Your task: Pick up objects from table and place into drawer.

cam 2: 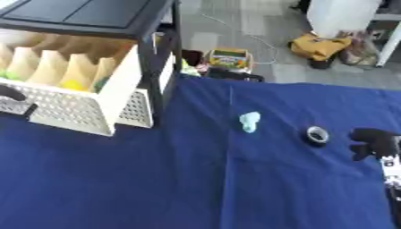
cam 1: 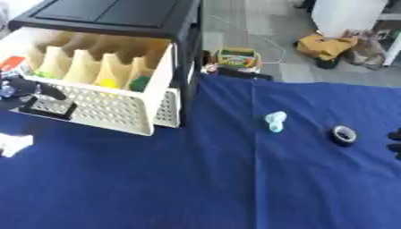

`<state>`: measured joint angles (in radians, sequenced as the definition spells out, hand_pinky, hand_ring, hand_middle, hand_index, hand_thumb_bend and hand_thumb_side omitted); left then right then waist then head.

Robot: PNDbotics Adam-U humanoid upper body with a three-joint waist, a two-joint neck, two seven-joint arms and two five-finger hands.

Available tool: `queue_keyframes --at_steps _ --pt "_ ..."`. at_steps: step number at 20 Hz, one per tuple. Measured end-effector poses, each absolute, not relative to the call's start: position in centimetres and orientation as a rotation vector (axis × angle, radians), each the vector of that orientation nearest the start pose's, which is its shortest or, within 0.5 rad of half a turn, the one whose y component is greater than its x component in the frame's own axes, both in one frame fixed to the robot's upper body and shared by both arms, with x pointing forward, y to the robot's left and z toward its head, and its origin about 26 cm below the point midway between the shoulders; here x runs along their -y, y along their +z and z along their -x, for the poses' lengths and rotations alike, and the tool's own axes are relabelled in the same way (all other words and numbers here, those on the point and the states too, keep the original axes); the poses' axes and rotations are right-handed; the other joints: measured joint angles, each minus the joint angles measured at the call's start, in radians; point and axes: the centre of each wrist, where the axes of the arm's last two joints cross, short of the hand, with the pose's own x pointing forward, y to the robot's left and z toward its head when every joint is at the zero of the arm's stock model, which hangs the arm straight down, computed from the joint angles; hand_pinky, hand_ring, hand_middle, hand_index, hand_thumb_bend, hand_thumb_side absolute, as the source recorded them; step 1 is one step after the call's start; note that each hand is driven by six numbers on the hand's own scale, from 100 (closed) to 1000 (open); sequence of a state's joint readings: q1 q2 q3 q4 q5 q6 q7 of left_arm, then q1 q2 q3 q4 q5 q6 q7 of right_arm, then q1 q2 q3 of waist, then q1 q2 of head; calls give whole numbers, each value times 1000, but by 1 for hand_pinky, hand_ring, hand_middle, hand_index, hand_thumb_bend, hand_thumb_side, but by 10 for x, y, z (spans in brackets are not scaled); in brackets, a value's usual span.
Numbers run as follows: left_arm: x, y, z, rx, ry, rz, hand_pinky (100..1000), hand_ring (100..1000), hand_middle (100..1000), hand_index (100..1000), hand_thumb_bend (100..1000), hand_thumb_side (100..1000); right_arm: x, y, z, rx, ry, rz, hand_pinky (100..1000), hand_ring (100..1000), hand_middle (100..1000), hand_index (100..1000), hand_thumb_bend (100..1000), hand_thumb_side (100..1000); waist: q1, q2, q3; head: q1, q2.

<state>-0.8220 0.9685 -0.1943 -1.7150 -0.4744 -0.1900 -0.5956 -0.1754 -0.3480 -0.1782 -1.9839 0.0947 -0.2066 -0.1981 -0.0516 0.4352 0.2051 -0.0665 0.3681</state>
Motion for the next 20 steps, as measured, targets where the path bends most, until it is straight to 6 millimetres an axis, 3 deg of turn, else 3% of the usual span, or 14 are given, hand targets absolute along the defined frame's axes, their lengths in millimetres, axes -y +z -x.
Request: queue_keyframes --at_steps 10,13,20 --pt "-285 380 -300 -2294 2303 1182 186 100 100 798 100 262 323 180 -284 2401 103 569 661 723 395 712 157 889 -1 0 7 -59 8" --pt "-276 380 -290 -2332 2251 1073 179 100 100 790 100 254 324 180 -283 2404 92 576 661 723 396 713 157 890 -3 0 10 -77 10" --pt "-263 375 -289 -2472 2141 784 156 100 100 764 100 371 325 179 -282 2406 83 582 661 723 397 713 159 893 -6 -4 7 -108 26"
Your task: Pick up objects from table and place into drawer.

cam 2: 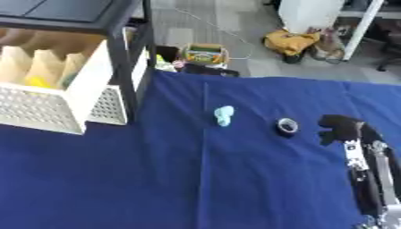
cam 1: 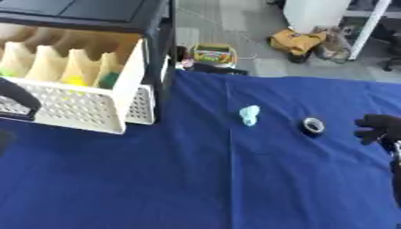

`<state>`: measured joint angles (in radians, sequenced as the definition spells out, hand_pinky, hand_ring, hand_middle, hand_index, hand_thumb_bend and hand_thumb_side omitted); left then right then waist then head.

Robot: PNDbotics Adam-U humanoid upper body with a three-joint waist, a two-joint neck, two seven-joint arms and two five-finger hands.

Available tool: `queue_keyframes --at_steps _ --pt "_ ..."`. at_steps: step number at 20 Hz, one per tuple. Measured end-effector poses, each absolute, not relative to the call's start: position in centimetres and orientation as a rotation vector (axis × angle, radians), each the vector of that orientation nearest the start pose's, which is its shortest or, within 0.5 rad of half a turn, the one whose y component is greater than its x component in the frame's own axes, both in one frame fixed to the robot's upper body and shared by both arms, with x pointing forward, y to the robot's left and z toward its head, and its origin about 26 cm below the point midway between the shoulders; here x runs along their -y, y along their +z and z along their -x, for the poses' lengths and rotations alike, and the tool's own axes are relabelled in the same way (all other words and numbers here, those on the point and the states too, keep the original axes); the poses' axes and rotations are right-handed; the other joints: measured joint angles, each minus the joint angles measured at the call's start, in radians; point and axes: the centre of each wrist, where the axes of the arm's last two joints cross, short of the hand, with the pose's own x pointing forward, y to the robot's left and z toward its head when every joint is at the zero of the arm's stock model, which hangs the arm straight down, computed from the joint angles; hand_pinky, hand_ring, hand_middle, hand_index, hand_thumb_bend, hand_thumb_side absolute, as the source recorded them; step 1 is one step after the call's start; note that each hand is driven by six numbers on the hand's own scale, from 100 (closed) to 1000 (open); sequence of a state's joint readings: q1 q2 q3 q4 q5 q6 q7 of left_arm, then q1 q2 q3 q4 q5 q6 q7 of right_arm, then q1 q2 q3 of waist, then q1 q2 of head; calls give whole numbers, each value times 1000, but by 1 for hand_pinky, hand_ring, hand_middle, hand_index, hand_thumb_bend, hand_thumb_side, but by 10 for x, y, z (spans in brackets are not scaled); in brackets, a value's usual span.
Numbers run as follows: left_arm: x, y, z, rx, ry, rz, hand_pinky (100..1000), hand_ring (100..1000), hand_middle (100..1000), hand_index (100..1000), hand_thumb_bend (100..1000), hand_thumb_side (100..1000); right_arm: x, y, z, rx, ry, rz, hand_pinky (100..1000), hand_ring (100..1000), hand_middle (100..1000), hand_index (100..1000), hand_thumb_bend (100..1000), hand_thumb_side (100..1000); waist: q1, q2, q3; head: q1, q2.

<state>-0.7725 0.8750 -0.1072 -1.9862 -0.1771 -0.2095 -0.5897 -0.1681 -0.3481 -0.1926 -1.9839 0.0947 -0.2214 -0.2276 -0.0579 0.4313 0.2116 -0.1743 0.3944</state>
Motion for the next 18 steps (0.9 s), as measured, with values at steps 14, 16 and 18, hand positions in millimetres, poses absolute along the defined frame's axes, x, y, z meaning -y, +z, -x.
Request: queue_keyframes --at_steps 14,16,18 --pt "-244 365 -297 -2882 1646 276 113 100 100 784 100 596 327 179 -282 2423 66 596 659 725 401 717 168 907 -8 0 -16 -11 1" --pt "-242 359 -299 -2936 1554 191 108 100 100 793 100 633 329 180 -281 2431 70 607 659 726 404 719 170 911 -11 0 -19 -12 1" --pt "-240 353 -301 -2984 1472 109 142 100 100 814 100 655 331 181 -280 2435 77 619 658 727 406 720 172 914 -13 0 -19 -12 1"
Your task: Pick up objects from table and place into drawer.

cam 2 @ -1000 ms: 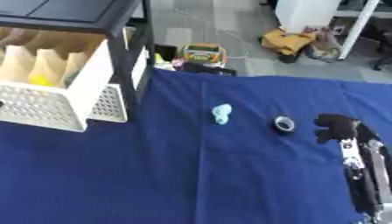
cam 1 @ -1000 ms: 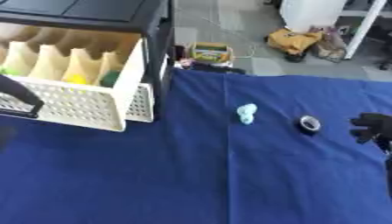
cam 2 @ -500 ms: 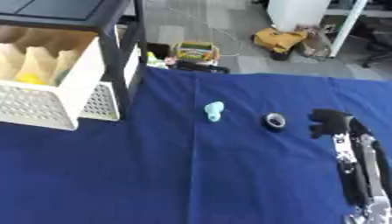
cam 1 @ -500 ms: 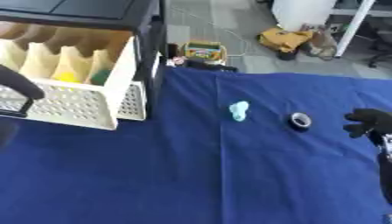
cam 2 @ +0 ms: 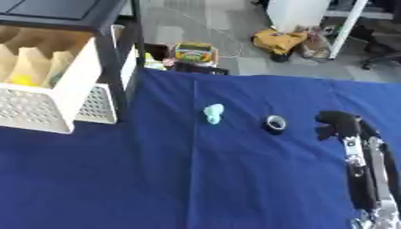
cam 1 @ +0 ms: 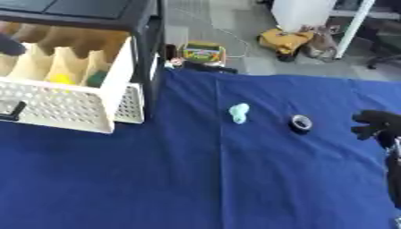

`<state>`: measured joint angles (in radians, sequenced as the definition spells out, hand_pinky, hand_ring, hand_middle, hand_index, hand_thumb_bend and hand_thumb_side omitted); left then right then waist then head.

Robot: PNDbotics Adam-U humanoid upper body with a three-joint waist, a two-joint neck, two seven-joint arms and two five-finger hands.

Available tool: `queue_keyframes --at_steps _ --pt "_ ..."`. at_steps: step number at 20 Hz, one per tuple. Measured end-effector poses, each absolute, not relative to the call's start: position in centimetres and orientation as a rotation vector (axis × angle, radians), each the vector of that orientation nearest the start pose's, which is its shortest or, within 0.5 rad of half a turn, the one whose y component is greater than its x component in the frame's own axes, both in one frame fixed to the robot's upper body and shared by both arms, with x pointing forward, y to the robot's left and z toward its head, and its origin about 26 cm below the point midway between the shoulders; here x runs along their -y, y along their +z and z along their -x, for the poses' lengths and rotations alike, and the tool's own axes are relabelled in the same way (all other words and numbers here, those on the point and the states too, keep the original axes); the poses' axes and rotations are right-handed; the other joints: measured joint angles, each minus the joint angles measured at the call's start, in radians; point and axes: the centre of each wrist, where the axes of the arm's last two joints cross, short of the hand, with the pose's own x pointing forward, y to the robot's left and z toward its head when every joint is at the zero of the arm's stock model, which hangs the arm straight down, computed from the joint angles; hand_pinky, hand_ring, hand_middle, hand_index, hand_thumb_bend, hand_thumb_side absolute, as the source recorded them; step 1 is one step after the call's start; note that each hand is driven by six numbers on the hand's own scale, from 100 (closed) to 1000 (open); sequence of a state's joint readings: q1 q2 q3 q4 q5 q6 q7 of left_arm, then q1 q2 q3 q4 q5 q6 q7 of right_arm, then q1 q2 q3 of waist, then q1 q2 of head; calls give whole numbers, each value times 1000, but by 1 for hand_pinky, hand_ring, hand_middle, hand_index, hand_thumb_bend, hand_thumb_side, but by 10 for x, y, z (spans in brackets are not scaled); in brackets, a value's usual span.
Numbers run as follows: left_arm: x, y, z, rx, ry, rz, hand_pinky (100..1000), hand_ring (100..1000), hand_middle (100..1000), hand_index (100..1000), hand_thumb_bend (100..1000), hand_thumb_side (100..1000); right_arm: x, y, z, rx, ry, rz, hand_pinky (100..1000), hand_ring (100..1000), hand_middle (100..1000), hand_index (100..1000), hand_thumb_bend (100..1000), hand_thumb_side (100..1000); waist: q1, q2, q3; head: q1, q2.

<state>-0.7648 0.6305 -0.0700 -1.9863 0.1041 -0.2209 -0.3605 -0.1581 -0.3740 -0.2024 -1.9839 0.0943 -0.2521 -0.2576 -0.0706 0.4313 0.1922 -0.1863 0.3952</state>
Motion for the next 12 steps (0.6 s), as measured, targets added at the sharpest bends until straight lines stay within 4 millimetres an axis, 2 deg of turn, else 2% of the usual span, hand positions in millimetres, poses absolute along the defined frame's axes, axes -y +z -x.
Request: queue_keyframes --at_steps 1,4,9,12 --pt "-239 350 -302 -3007 1432 69 150 100 100 818 100 664 332 182 -280 2440 80 624 658 727 407 722 173 916 0 0 0 0 0" --pt "-234 339 -305 -3053 1327 -52 248 100 122 836 100 661 336 185 -280 2455 88 642 657 730 414 730 180 924 0 0 -2 3 0" --pt "-224 319 -308 -3101 1179 -255 454 100 241 817 100 669 349 193 -276 2481 113 724 656 739 429 741 223 955 1 -2 -8 8 0" --pt "-219 309 -309 -3131 1099 -359 577 100 327 822 100 669 358 199 -273 2496 162 805 658 745 442 753 279 973 1 -3 -14 11 0"
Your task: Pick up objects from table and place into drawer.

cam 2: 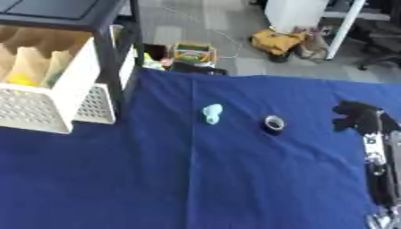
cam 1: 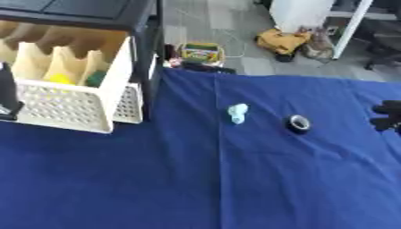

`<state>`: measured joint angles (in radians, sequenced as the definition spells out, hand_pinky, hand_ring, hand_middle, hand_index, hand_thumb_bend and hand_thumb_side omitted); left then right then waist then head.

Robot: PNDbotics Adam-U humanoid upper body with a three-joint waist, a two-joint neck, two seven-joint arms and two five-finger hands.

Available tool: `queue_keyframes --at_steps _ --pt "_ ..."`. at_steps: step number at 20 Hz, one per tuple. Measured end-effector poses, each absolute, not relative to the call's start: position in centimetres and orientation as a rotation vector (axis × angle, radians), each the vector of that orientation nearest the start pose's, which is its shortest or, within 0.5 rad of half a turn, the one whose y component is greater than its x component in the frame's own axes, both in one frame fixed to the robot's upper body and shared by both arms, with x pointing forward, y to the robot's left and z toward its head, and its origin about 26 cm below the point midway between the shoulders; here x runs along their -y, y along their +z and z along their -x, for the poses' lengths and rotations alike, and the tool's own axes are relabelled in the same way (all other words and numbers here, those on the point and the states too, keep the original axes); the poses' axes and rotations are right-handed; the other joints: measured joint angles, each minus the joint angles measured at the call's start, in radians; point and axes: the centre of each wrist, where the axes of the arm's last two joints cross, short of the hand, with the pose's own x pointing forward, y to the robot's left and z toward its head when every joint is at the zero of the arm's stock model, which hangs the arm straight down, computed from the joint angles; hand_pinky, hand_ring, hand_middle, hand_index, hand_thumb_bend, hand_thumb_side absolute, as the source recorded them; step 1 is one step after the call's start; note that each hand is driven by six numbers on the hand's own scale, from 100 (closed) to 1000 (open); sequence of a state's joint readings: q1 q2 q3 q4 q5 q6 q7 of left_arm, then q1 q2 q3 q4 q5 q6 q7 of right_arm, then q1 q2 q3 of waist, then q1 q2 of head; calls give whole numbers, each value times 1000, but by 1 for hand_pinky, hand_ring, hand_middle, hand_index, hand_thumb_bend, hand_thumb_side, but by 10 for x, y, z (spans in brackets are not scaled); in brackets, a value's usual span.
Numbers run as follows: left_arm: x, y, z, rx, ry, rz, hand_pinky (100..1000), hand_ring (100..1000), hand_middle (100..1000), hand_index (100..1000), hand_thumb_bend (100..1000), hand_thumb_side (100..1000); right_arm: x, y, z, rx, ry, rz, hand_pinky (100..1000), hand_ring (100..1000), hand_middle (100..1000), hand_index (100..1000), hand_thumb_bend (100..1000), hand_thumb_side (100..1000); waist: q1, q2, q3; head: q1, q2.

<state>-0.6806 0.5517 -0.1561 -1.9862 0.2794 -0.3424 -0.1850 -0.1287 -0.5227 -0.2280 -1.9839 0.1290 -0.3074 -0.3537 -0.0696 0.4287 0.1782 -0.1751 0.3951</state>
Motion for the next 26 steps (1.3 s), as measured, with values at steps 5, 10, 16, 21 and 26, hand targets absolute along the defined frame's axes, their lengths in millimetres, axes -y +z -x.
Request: queue_keyframes --at_steps 5,10,16,21,26 --pt "-216 300 -310 -3166 989 -503 750 254 469 845 100 684 370 207 -268 2485 269 941 667 763 469 777 371 981 5 -1 -1 2 0" --pt "-213 291 -311 -3169 967 -657 833 370 535 854 100 709 381 213 -262 2428 456 1058 675 774 494 800 430 962 9 -2 -6 6 5" --pt "-210 285 -311 -3136 986 -819 829 395 559 850 100 701 390 228 -258 2304 726 1185 694 794 531 849 469 904 16 -2 -18 16 17" --pt "-207 281 -312 -3108 992 -871 839 394 561 844 100 710 392 240 -257 2179 937 1221 706 803 555 881 470 872 21 -1 -30 22 17" --pt "-204 277 -312 -3104 1000 -899 841 389 560 839 100 716 392 251 -258 2059 1098 1223 717 816 575 914 492 798 25 5 -38 23 17"
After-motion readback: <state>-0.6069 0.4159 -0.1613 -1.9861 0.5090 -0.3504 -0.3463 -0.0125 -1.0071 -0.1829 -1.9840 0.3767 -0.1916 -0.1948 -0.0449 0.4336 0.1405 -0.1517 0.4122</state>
